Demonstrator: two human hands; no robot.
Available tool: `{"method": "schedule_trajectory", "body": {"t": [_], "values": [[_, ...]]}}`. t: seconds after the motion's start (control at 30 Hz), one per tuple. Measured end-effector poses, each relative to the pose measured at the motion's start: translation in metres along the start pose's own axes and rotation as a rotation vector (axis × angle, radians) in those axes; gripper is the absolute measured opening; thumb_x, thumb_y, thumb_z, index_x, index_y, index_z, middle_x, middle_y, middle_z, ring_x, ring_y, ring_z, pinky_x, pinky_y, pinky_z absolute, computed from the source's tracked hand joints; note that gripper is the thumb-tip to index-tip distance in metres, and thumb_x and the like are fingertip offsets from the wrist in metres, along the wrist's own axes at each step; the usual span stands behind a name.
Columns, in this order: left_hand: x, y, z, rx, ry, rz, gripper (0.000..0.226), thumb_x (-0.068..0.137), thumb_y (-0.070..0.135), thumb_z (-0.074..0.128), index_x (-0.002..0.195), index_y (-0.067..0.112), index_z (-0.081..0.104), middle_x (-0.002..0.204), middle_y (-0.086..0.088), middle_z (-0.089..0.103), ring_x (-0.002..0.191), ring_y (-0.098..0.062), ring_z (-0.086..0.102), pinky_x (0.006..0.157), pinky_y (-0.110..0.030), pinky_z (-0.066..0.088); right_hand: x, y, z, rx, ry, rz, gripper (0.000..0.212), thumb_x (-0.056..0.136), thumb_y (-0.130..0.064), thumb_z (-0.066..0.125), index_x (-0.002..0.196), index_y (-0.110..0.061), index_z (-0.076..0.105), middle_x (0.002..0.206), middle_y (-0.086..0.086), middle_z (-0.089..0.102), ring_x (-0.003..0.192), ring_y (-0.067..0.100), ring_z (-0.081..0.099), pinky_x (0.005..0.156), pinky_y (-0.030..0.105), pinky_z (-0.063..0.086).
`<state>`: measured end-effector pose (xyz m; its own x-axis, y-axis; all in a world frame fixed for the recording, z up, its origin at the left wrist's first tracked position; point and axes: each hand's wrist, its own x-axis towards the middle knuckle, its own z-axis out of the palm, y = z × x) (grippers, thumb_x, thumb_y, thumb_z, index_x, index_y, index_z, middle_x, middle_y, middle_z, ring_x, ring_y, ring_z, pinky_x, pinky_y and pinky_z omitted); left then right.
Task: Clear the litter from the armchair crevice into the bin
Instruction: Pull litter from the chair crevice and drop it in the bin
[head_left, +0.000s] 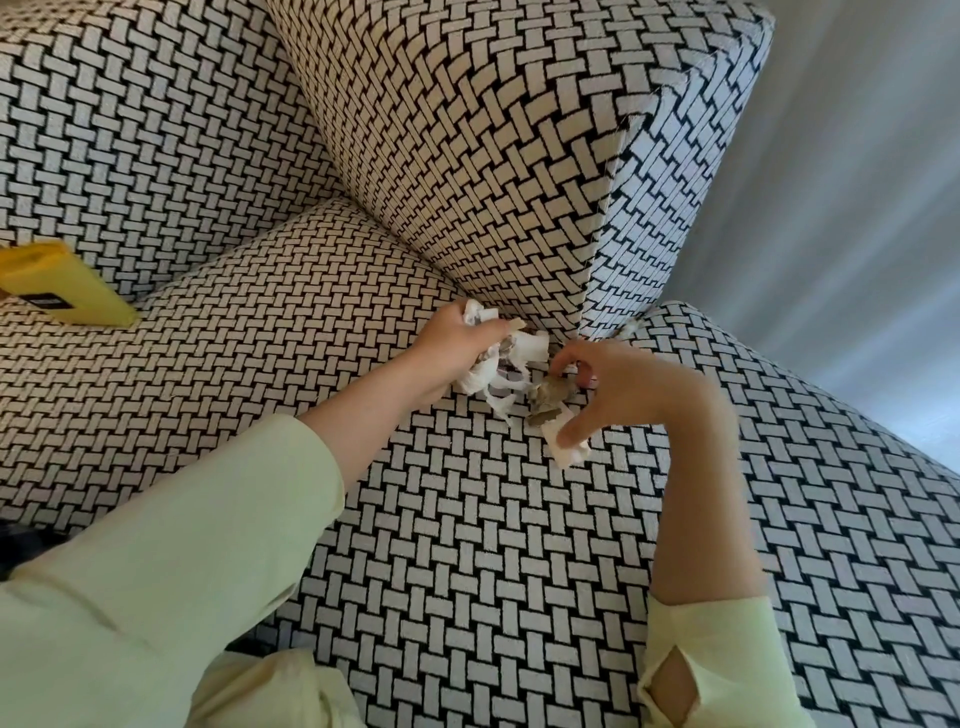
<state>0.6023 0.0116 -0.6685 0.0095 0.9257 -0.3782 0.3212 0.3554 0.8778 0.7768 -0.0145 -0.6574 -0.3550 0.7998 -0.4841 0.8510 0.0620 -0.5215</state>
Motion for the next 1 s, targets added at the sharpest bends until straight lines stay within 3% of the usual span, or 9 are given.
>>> {"method": "schedule_trajectory", "body": {"t": [0.1, 0.2, 0.33, 0.4, 0.53, 0.67, 0.77, 0.83, 1.0], "values": [[0.002, -0.001, -0.002, 0.054, 0.058, 0.012, 0.009, 0.089, 0.017, 0.058, 0.086, 0.018, 0.049, 0.080, 0.001, 0.057, 0.079, -0.018, 0.057, 0.070, -0.028, 0.048, 0.007, -0.004, 0.006, -0.038, 0.042, -0.007, 0.074, 0.059, -0.025, 0.085, 0.122, -0.027, 0.045, 0.108, 0.000, 0.045, 0.097, 0.018, 0.045, 0.079, 0.031, 0.042], [0.002, 0.000, -0.003, 0.102, 0.096, 0.047, 0.004, 0.093, 0.018, 0.052, 0.090, 0.020, 0.050, 0.076, 0.005, 0.052, 0.066, -0.009, 0.049, 0.059, -0.022, 0.041, 0.008, -0.003, 0.006, -0.005, 0.083, -0.032, 0.062, 0.060, -0.019, 0.084, 0.114, -0.026, 0.054, 0.104, 0.000, 0.052, 0.094, 0.018, 0.048, 0.075, 0.029, 0.040], [0.002, -0.001, -0.005, 0.147, 0.087, 0.062, 0.025, 0.097, 0.013, 0.041, 0.082, 0.023, 0.058, 0.086, 0.002, 0.058, 0.063, -0.009, 0.044, 0.055, -0.021, 0.036, 0.007, -0.007, 0.005, 0.005, 0.107, -0.085, 0.041, 0.065, -0.014, 0.080, 0.101, -0.024, 0.061, 0.092, -0.003, 0.058, 0.074, 0.005, 0.048, 0.059, 0.018, 0.035], [0.001, 0.001, -0.005, 0.160, 0.092, 0.049, 0.030, 0.099, 0.017, 0.039, 0.077, 0.026, 0.058, 0.088, -0.004, 0.057, 0.063, -0.012, 0.043, 0.054, -0.022, 0.033, 0.005, -0.007, 0.004, 0.026, 0.092, -0.090, 0.044, 0.066, -0.014, 0.079, 0.103, -0.025, 0.060, 0.093, -0.003, 0.058, 0.073, 0.003, 0.048, 0.059, 0.017, 0.036], [0.000, 0.005, -0.006, 0.199, 0.116, -0.028, 0.029, 0.098, 0.034, 0.040, 0.083, 0.016, 0.057, 0.066, -0.001, 0.046, 0.056, -0.012, 0.040, 0.048, -0.019, 0.034, 0.001, -0.011, 0.003, -0.008, 0.021, -0.035, 0.058, 0.063, -0.016, 0.082, 0.114, -0.024, 0.055, 0.100, -0.002, 0.055, 0.089, 0.015, 0.051, 0.070, 0.024, 0.044], [0.001, 0.006, -0.010, 0.166, 0.156, -0.070, 0.055, 0.083, 0.052, 0.058, 0.107, 0.003, 0.052, 0.092, -0.005, 0.058, 0.085, -0.017, 0.055, 0.081, -0.030, 0.043, 0.008, -0.017, 0.009, -0.041, 0.062, -0.041, 0.043, 0.064, -0.016, 0.082, 0.101, -0.017, 0.061, 0.079, -0.007, 0.049, 0.068, 0.004, 0.043, 0.056, 0.017, 0.037], [-0.002, 0.009, -0.015, 0.088, 0.130, -0.060, 0.021, 0.076, 0.026, 0.073, 0.080, 0.016, 0.054, 0.077, 0.002, 0.054, 0.072, -0.013, 0.052, 0.067, -0.024, 0.042, 0.007, -0.018, 0.007, 0.065, 0.132, -0.077, 0.029, 0.066, -0.014, 0.080, 0.090, -0.009, 0.065, 0.073, -0.006, 0.053, 0.059, 0.002, 0.041, 0.046, 0.012, 0.037], [-0.002, 0.010, -0.019, 0.032, 0.151, -0.058, 0.023, 0.076, 0.005, 0.067, 0.069, 0.019, 0.050, 0.071, 0.003, 0.051, 0.070, -0.015, 0.050, 0.062, -0.023, 0.039, 0.004, -0.019, 0.003, 0.175, 0.190, -0.126, 0.021, 0.069, -0.014, 0.079, 0.084, -0.009, 0.066, 0.069, -0.007, 0.054, 0.051, 0.002, 0.040, 0.036, 0.007, 0.033], [-0.002, 0.010, -0.025, -0.091, 0.182, -0.067, 0.029, 0.078, -0.009, 0.056, 0.070, 0.017, 0.048, 0.077, 0.003, 0.051, 0.071, -0.011, 0.048, 0.060, -0.022, 0.038, 0.007, -0.028, 0.006, 0.124, 0.216, -0.190, 0.015, 0.074, -0.020, 0.075, 0.082, -0.018, 0.063, 0.075, -0.012, 0.053, 0.066, -0.001, 0.044, 0.056, 0.011, 0.033]]}}
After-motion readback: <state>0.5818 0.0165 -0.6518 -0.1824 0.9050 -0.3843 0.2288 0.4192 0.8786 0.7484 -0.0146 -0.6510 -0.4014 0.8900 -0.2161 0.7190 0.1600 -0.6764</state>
